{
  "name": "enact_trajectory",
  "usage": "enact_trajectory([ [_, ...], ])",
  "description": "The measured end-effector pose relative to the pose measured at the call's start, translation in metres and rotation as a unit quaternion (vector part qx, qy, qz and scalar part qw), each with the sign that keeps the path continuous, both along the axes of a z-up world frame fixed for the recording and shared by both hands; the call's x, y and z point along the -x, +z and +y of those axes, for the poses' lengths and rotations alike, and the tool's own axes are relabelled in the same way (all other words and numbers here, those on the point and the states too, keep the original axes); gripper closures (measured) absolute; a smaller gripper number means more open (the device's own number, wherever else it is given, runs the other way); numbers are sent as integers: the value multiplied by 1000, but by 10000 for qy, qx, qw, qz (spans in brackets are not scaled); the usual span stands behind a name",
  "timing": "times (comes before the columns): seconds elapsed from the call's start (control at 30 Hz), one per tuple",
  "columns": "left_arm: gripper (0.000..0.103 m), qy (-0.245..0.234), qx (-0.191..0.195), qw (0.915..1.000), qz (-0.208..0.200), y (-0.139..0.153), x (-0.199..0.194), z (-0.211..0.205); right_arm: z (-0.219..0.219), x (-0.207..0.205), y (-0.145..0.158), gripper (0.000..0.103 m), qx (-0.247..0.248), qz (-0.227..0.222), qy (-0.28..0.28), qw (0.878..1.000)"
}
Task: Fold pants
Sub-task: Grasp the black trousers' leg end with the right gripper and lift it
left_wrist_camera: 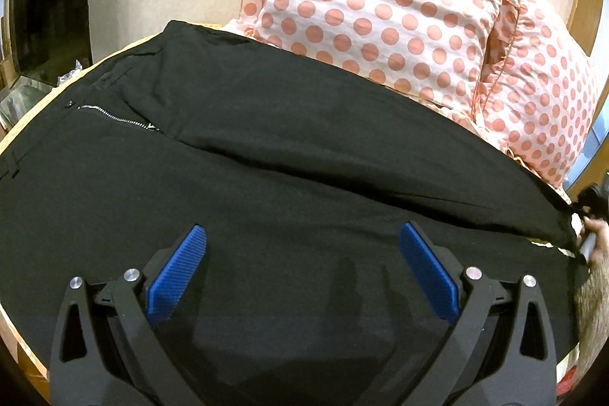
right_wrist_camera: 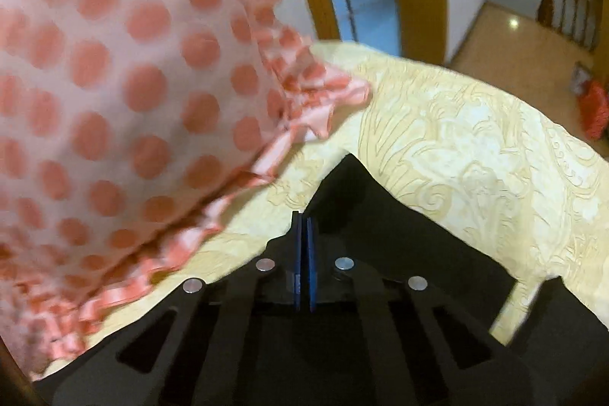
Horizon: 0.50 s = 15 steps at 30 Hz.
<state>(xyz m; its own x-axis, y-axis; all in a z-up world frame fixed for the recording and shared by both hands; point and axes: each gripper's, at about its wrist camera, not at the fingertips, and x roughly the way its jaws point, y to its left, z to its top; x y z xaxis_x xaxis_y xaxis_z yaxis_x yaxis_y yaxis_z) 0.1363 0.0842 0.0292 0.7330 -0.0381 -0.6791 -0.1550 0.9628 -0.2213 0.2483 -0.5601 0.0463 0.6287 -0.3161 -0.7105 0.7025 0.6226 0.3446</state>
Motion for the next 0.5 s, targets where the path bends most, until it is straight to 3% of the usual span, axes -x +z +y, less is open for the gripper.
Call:
enact_trajectory([
  [0.13, 2, 56, 58, 10000, -36, 0, 1, 1, 17, 58, 20, 101, -47, -625, 294, 9976],
  [0.23, 2, 87, 49, 9999, -63, 1, 3, 1, 29, 104, 18, 101, -244, -871, 373, 9952],
  [0.37, 2, 101, 34, 9999, -56, 2, 3, 2, 53, 167, 4, 101, -760, -942, 356, 9920],
  [0.5, 2, 87, 14, 10000, -15, 1, 3, 2, 57, 191, -17, 101, -1133, -848, 393, 9892],
])
